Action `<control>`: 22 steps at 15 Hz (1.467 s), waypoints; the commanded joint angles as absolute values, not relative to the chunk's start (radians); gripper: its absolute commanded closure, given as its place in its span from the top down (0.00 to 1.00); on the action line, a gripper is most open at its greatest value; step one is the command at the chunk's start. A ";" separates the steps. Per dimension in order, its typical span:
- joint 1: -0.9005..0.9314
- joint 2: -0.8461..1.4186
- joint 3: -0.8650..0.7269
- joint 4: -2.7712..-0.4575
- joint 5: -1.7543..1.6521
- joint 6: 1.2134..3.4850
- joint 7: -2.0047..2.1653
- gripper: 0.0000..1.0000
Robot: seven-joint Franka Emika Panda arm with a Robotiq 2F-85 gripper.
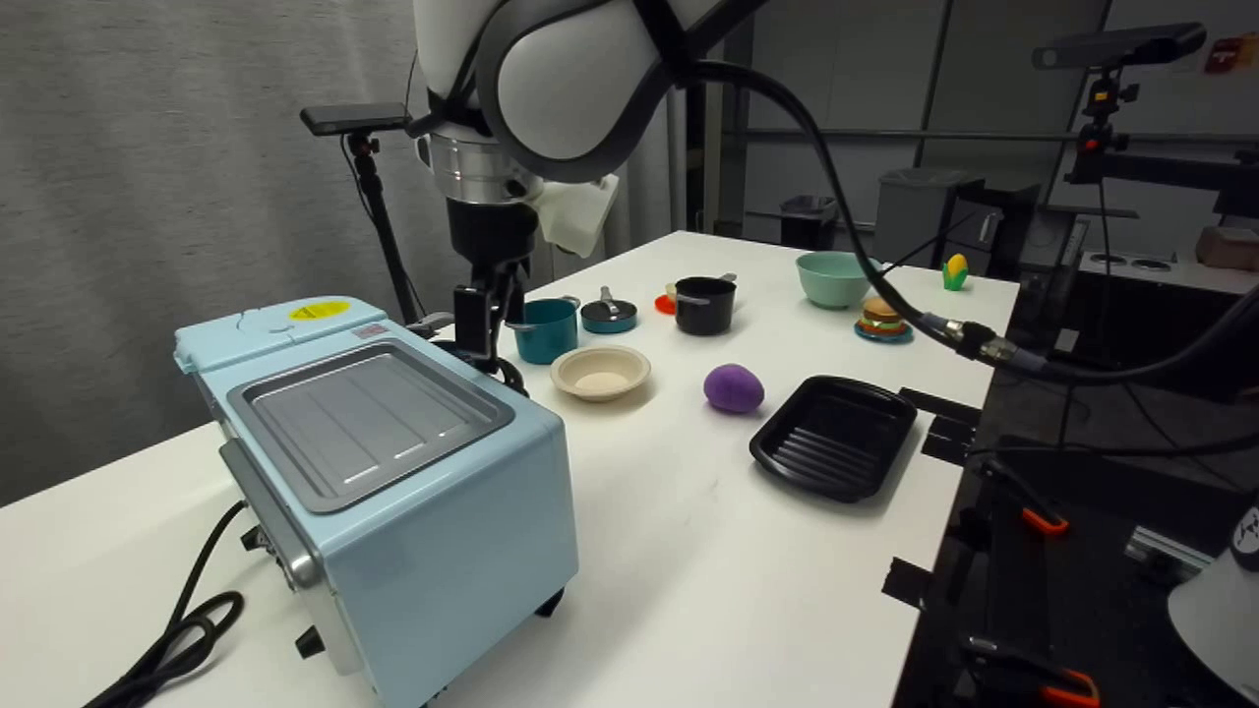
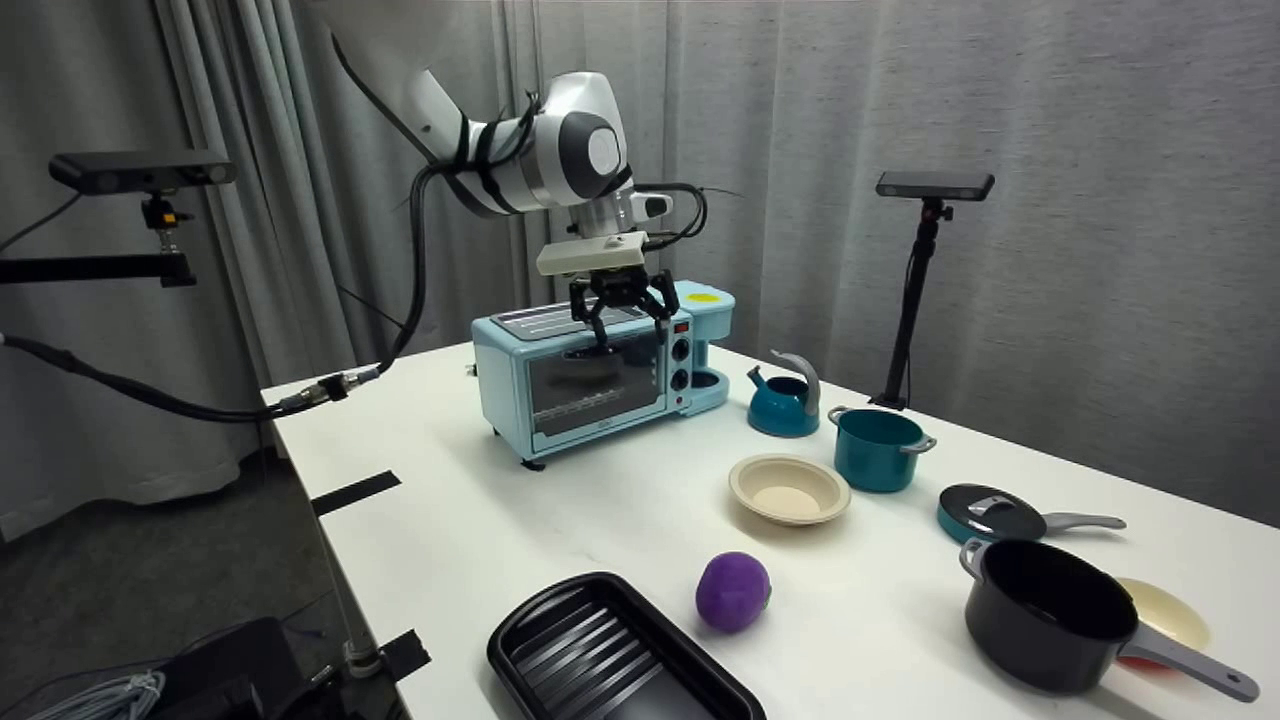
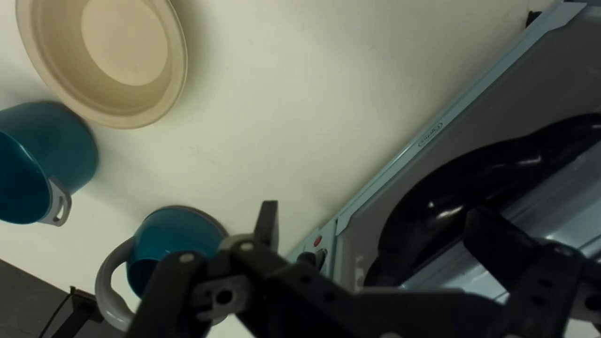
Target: Open the oven door
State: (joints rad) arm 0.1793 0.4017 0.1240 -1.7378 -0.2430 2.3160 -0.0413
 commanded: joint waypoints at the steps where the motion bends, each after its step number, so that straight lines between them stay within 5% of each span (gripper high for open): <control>1: 0.221 0.441 0.089 -1.693 -0.305 2.260 0.002 1.00; 22: 0.261 0.468 0.066 -1.687 -0.435 2.191 0.107 1.00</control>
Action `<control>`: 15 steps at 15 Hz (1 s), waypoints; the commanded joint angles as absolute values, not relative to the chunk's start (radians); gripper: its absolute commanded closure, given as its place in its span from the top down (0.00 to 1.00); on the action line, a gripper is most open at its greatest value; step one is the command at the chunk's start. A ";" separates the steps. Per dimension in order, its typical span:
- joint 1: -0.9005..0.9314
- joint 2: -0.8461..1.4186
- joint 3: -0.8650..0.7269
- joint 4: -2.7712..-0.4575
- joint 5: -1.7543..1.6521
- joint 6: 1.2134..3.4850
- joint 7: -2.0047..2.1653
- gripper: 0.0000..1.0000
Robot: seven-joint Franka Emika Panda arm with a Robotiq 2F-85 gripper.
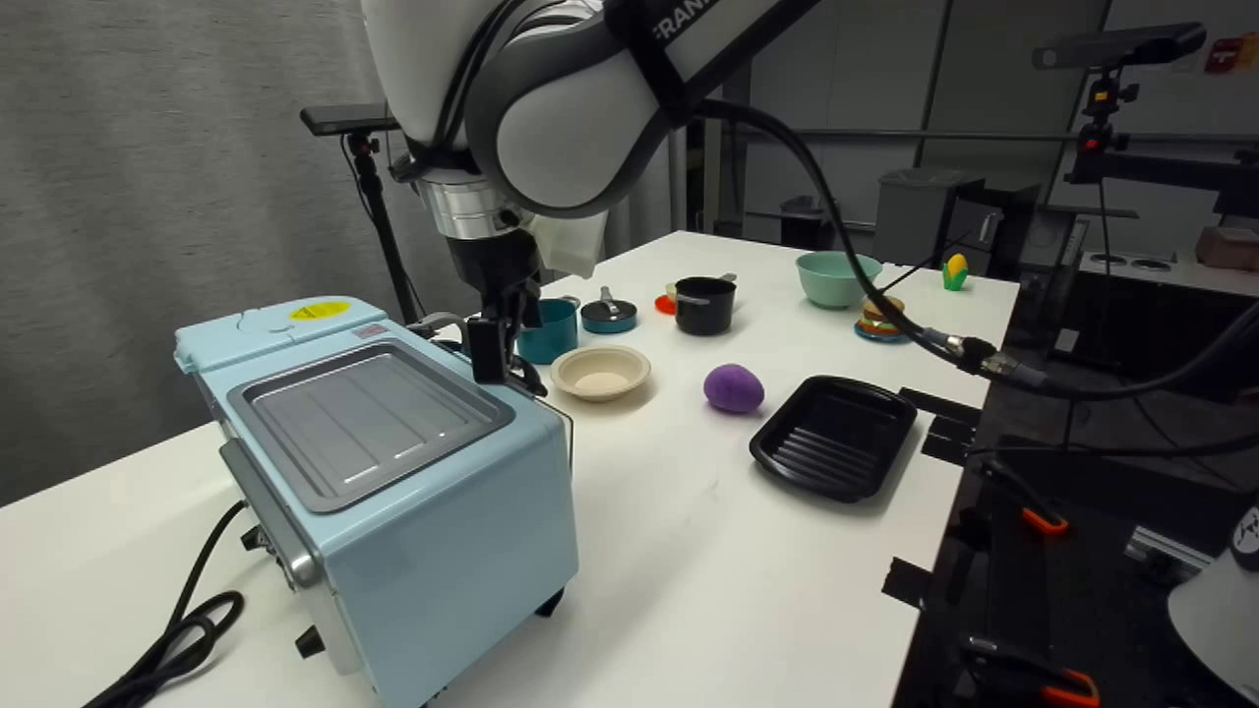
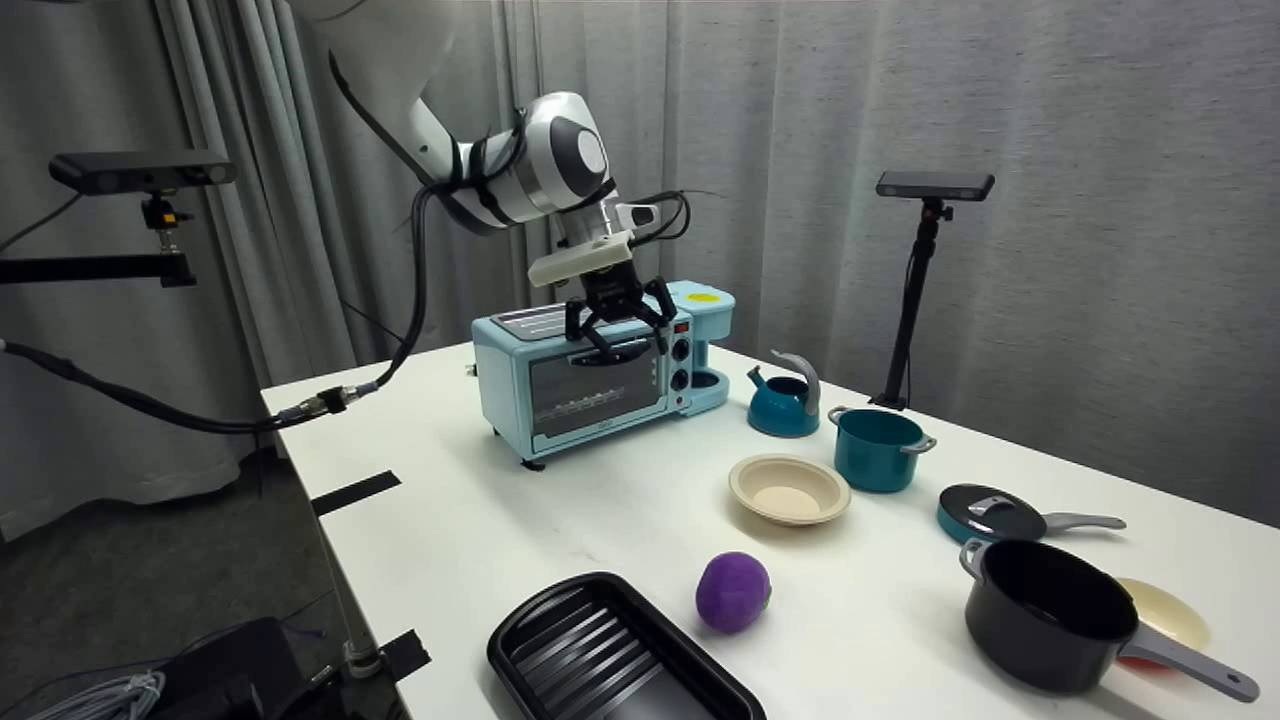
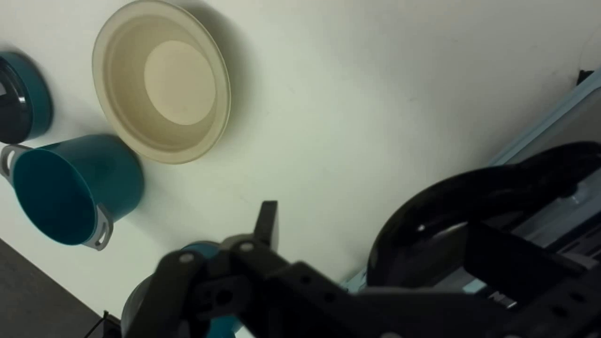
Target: Open the oven door
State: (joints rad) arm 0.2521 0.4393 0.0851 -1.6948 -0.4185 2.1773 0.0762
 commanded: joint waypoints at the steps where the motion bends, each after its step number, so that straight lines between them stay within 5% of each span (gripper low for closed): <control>1: 0.259 0.469 0.065 -1.689 -0.434 2.196 0.110 1.00; 15: 0.254 0.483 0.038 -1.696 -0.441 2.204 0.146 1.00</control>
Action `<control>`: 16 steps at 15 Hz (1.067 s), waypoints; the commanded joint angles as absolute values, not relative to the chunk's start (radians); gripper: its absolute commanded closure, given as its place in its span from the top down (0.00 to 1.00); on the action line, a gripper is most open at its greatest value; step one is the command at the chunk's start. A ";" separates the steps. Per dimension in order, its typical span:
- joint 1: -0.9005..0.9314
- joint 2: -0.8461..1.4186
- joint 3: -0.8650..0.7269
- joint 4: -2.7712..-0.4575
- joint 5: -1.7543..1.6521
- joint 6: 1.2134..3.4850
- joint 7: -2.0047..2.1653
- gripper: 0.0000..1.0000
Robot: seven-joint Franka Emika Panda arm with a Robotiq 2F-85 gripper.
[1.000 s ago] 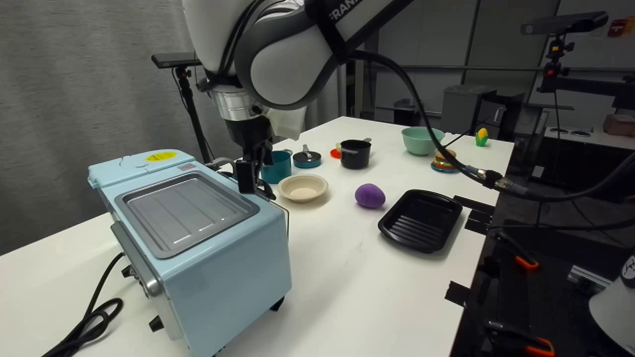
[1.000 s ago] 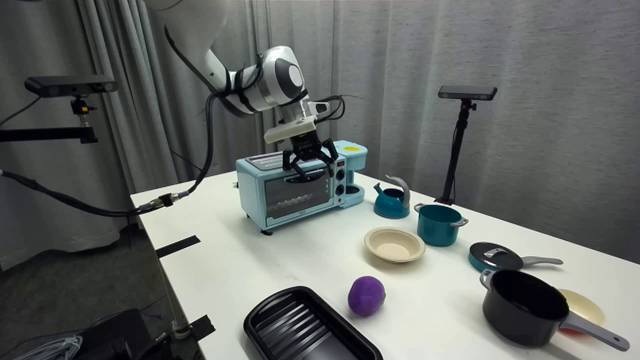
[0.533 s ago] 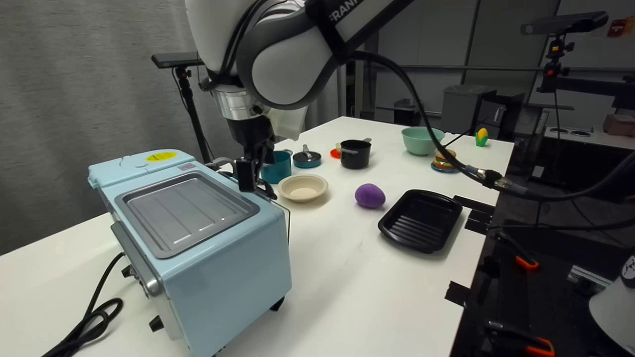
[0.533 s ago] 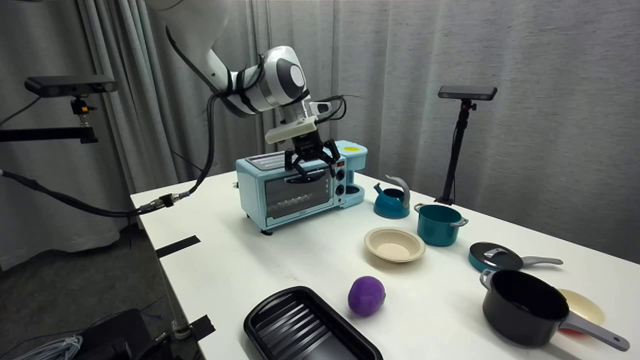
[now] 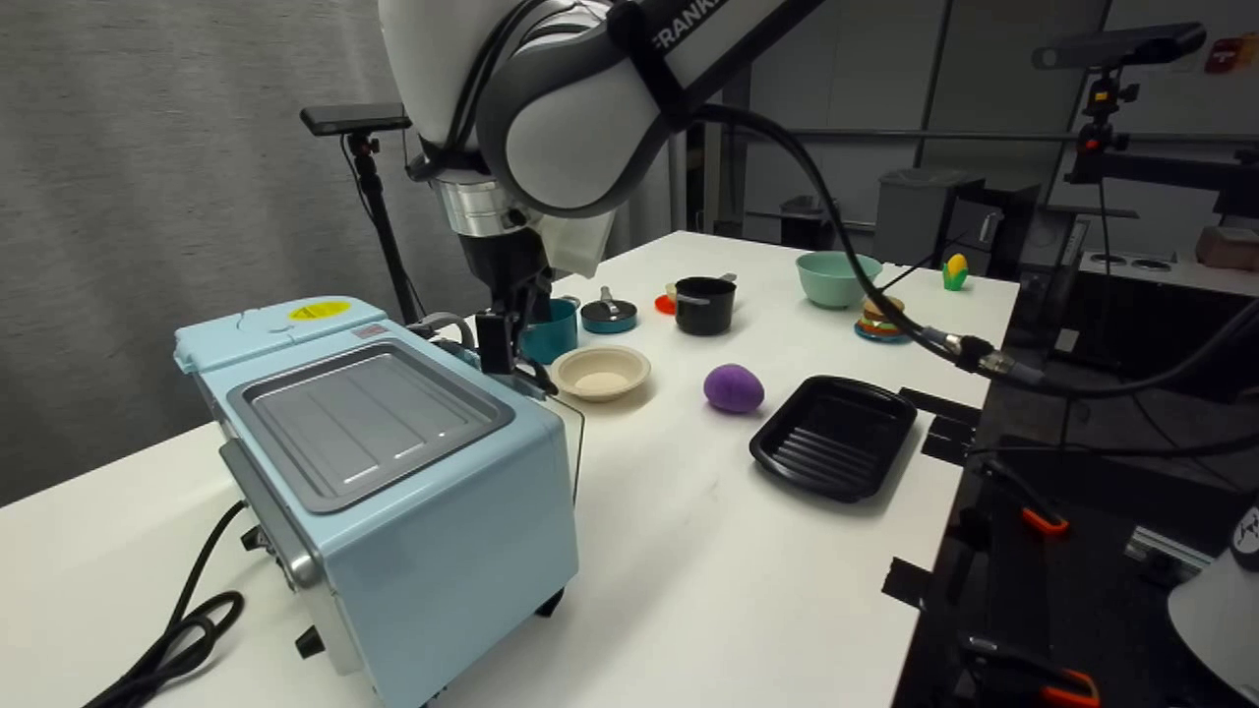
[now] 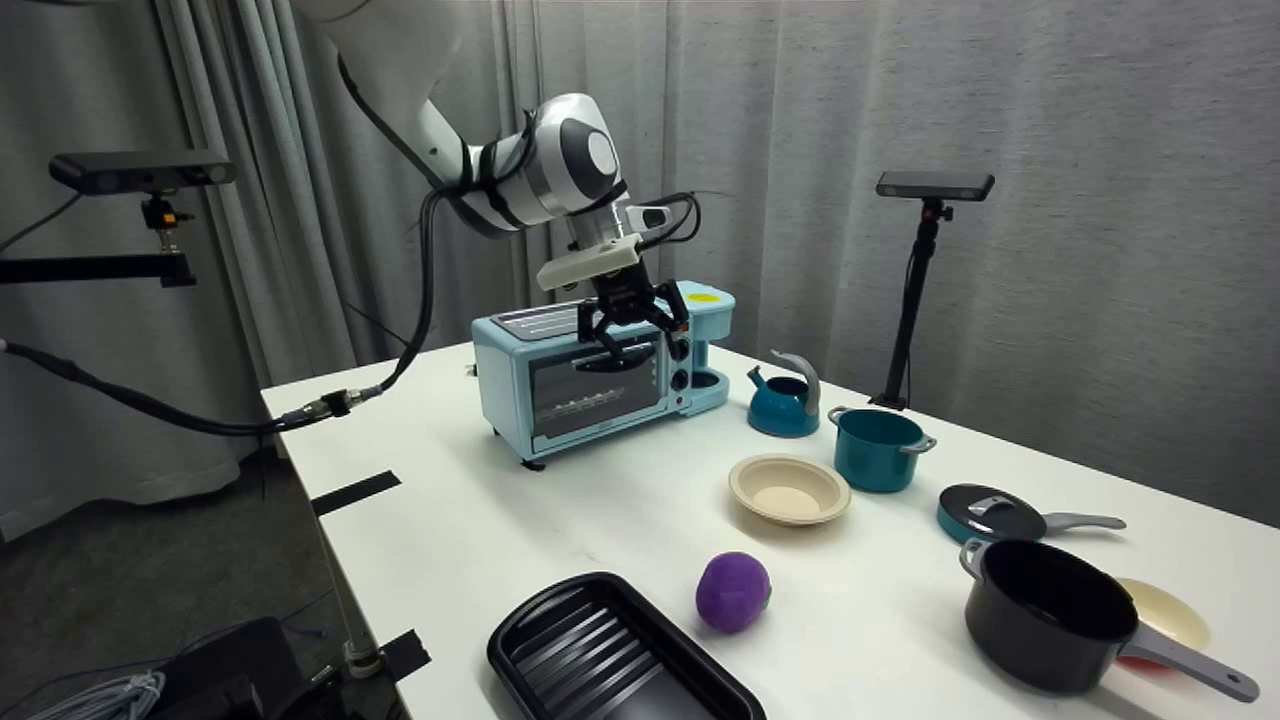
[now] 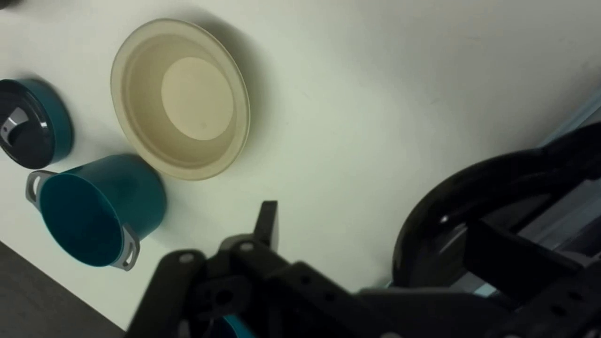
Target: Open the oven door
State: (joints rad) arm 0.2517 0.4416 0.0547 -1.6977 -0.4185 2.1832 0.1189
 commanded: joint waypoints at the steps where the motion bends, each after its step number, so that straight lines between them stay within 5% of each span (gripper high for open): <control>1: 0.254 0.488 0.034 -1.696 -0.441 2.203 0.146 1.00; 16: 0.271 0.532 0.006 -1.675 -0.508 2.164 0.157 1.00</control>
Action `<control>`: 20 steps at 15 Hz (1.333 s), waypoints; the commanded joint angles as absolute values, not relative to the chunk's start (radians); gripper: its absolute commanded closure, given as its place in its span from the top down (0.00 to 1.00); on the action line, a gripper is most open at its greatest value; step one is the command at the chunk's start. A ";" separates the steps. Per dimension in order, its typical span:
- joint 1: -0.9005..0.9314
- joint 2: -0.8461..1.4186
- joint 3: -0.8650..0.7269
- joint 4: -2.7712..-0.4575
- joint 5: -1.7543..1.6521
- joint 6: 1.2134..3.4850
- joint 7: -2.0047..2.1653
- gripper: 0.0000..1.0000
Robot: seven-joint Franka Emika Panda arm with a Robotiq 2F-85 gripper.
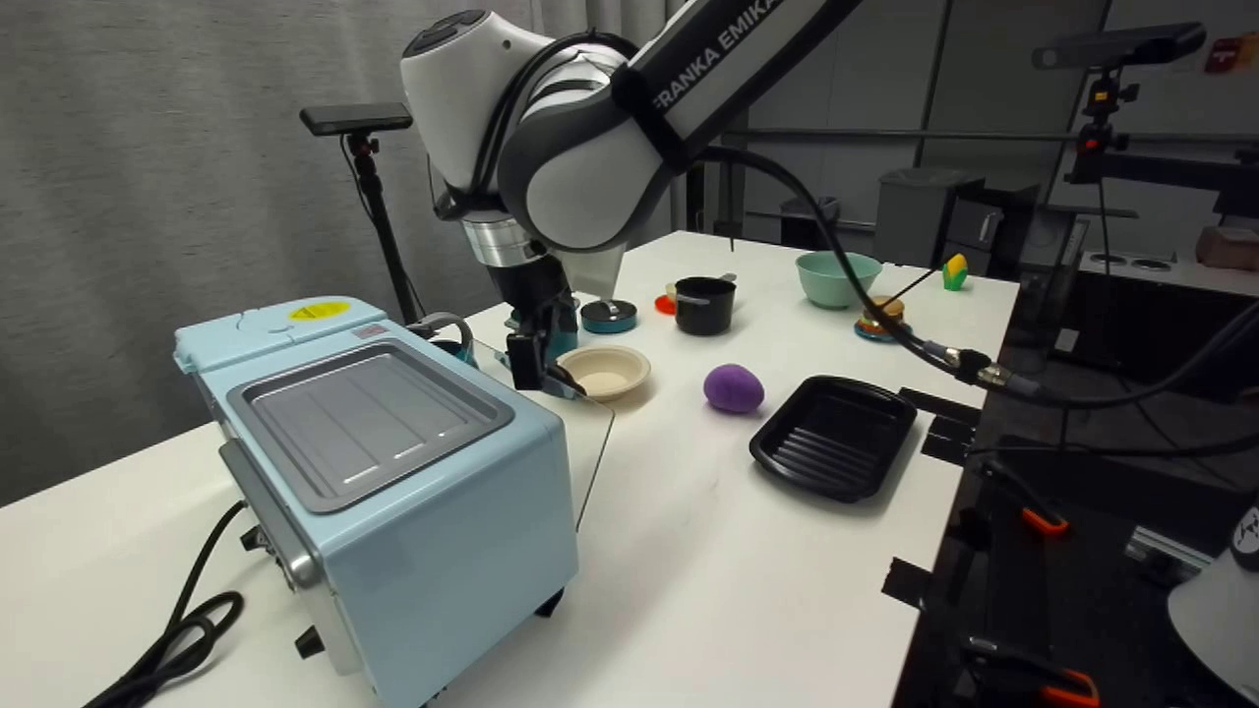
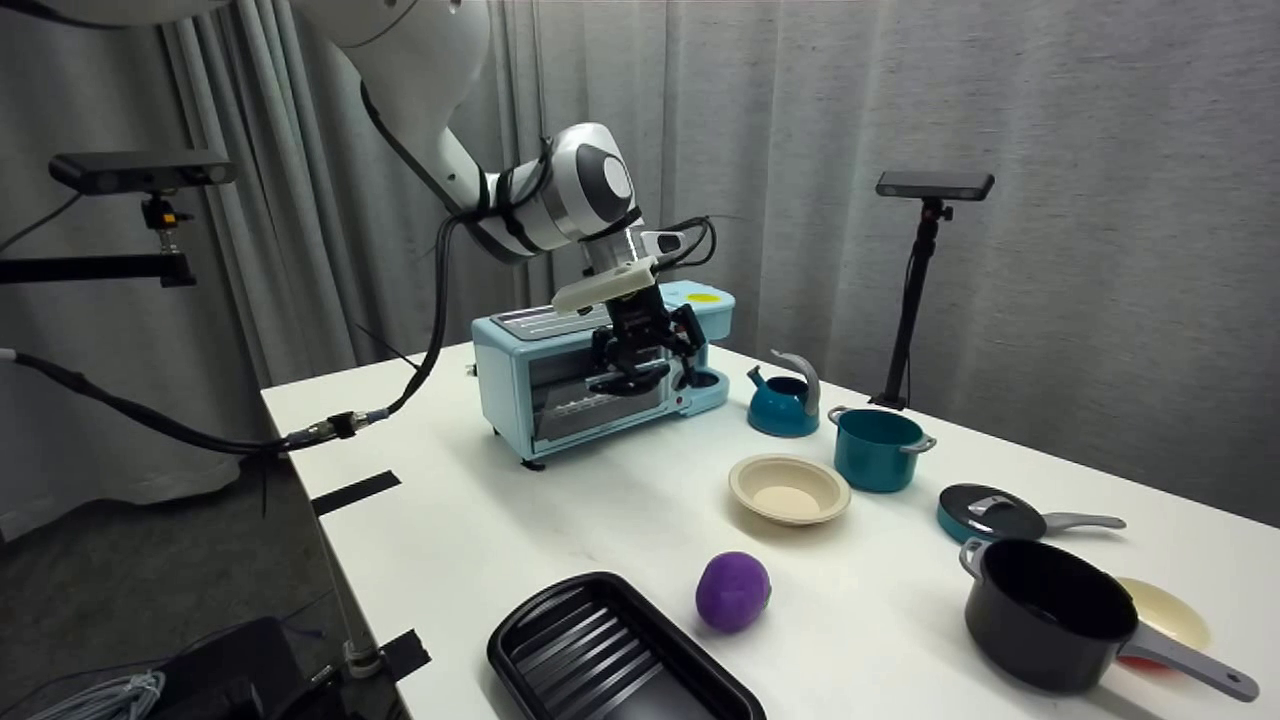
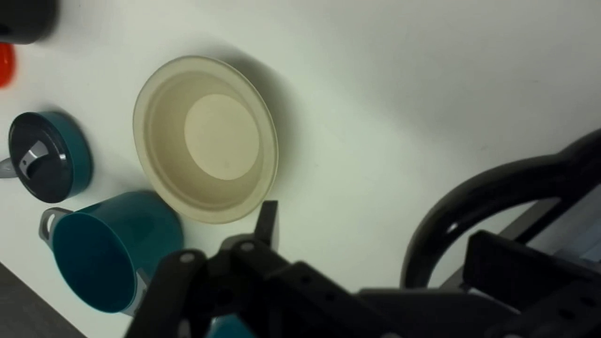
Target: Open the oven door
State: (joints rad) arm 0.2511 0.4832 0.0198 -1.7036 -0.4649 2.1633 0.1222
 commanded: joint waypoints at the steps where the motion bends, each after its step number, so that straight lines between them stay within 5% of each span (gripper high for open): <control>1: 0.271 0.535 0.005 -1.674 -0.517 2.159 0.158 1.00; 20: 0.295 0.676 -0.002 -1.598 -0.743 2.039 0.254 1.00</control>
State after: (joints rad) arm 0.2625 0.6139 0.0039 -1.6670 -0.7185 2.0656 0.2153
